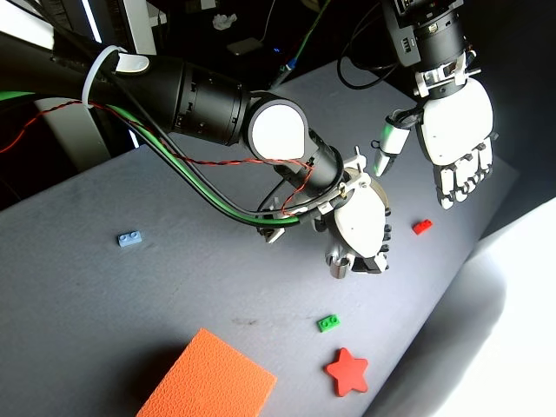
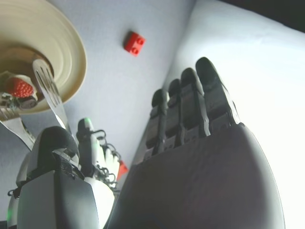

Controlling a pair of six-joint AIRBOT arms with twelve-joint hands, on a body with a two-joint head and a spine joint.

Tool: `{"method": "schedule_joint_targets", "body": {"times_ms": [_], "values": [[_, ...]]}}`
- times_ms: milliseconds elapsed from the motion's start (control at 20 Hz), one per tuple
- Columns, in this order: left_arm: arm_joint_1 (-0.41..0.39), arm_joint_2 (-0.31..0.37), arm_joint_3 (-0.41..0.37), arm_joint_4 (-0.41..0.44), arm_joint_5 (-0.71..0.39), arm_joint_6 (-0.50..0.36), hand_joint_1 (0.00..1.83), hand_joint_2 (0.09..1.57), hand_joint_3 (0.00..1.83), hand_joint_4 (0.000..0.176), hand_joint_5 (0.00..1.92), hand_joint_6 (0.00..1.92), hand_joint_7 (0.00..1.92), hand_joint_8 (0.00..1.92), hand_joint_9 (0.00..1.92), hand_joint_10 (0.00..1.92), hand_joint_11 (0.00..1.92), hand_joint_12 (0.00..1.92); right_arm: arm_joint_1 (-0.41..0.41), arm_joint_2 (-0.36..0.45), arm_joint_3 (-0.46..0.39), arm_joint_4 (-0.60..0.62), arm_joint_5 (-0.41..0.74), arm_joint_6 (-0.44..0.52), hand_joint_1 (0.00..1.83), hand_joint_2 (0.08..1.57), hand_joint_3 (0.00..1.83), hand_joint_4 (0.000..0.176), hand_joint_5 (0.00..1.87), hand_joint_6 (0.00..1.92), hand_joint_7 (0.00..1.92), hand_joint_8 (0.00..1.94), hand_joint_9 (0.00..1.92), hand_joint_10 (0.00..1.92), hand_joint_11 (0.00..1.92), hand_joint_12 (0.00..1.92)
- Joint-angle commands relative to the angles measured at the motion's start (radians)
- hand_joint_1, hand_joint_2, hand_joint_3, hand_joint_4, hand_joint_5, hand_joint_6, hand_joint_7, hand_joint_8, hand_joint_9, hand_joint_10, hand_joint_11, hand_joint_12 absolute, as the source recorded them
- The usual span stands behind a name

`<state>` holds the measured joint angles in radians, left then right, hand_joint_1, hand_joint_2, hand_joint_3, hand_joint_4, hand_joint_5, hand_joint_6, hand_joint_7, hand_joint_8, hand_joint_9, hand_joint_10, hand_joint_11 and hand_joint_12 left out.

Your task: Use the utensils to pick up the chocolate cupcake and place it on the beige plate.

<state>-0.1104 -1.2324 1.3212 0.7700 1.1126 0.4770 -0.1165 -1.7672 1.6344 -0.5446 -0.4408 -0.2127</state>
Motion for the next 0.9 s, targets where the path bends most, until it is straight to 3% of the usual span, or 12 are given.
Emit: {"method": "schedule_joint_targets", "body": {"times_ms": [0,200,850], "values": [[-0.010,0.004,0.006,0.075,-0.013,0.007,0.41,1.04,0.00,0.000,0.13,0.00,0.13,0.00,0.15,0.00,0.00,0.37,0.015,0.005,-0.003,-0.018,0.066,0.010,1.06,1.14,0.00,0.000,0.74,0.05,0.67,0.36,0.40,1.03,0.23,1.53],[-0.010,0.004,0.006,0.075,-0.014,0.007,0.41,1.02,0.00,0.000,0.14,0.00,0.12,0.00,0.14,0.00,0.00,0.39,0.016,0.007,-0.003,-0.018,0.074,0.009,1.00,1.15,0.00,0.000,0.71,0.03,0.64,0.37,0.36,1.03,0.17,1.55],[-0.010,0.004,0.006,0.075,-0.014,0.007,0.41,1.03,0.00,0.000,0.15,0.00,0.12,0.00,0.12,0.00,0.00,0.42,0.020,0.008,-0.003,-0.018,0.088,0.005,1.04,1.12,0.00,0.000,0.71,0.02,0.62,0.37,0.38,0.99,0.16,1.50]]}}
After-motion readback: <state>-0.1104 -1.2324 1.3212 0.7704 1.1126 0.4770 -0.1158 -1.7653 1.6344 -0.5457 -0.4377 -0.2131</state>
